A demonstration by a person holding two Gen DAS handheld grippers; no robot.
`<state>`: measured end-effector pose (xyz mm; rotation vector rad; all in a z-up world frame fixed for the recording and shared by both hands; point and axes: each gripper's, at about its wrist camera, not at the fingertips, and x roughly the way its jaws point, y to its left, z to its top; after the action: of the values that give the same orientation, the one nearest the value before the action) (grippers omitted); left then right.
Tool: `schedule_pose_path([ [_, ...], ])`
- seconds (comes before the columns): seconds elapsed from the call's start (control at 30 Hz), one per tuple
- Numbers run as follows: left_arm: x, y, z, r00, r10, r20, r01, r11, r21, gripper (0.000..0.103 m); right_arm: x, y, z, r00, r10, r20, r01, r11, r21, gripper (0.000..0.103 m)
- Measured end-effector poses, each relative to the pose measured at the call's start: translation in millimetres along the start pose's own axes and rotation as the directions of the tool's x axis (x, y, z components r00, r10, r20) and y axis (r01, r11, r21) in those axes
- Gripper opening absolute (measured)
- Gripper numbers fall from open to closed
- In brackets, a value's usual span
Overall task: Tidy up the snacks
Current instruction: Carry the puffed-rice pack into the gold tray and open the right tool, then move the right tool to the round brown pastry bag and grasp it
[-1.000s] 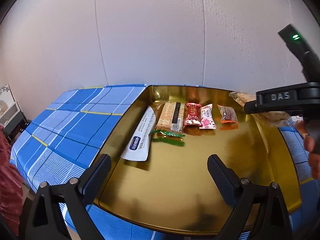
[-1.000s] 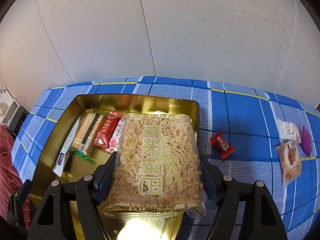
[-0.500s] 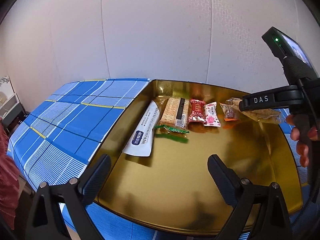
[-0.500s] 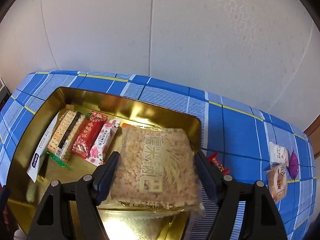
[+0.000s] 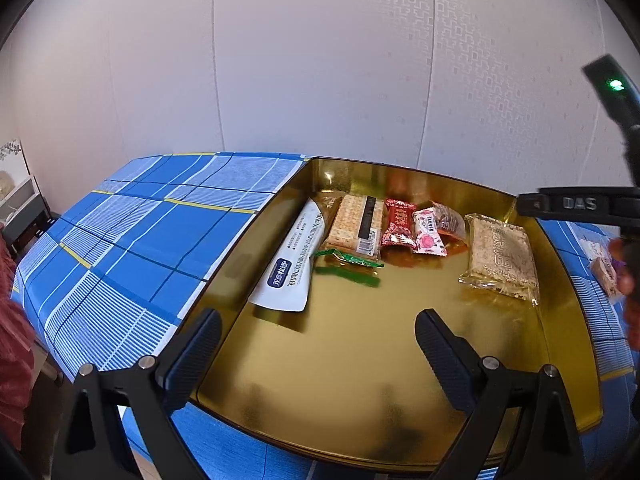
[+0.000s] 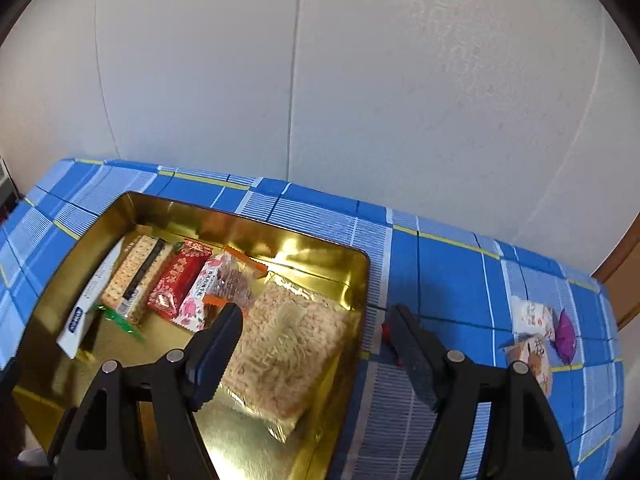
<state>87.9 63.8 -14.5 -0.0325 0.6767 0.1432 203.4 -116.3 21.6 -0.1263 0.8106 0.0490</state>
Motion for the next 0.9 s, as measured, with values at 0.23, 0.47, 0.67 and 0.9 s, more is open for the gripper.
schedule_pose_path([
  [0.23,1.6,0.0,-1.3,1.0,-0.004,-0.01,0.004,1.0,-0.005,0.098,-14.5,-27.5,-19.1,1.0,0.007,-0.004,-0.007,0.998,0.066,0.076],
  [0.47,0.6,8.4,-2.1,1.0,-0.007,-0.011,0.006,0.999,-0.054,0.098,-24.2,-72.9,-51.9,1.0,0.009,-0.026,-0.004,0.986,0.164,0.076],
  [0.67,-1.5,6.9,-3.7,1.0,-0.007,-0.004,0.006,0.999,-0.047,0.098,-28.8,-116.3,-94.3,0.999,-0.014,-0.052,0.026,0.974,0.227,0.076],
  [0.9,-5.2,-1.5,-9.0,1.0,-0.021,-0.008,0.021,1.0,-0.005,0.098,-36.0,-162.9,-144.8,0.997,-0.036,-0.063,0.054,0.951,0.303,0.076],
])
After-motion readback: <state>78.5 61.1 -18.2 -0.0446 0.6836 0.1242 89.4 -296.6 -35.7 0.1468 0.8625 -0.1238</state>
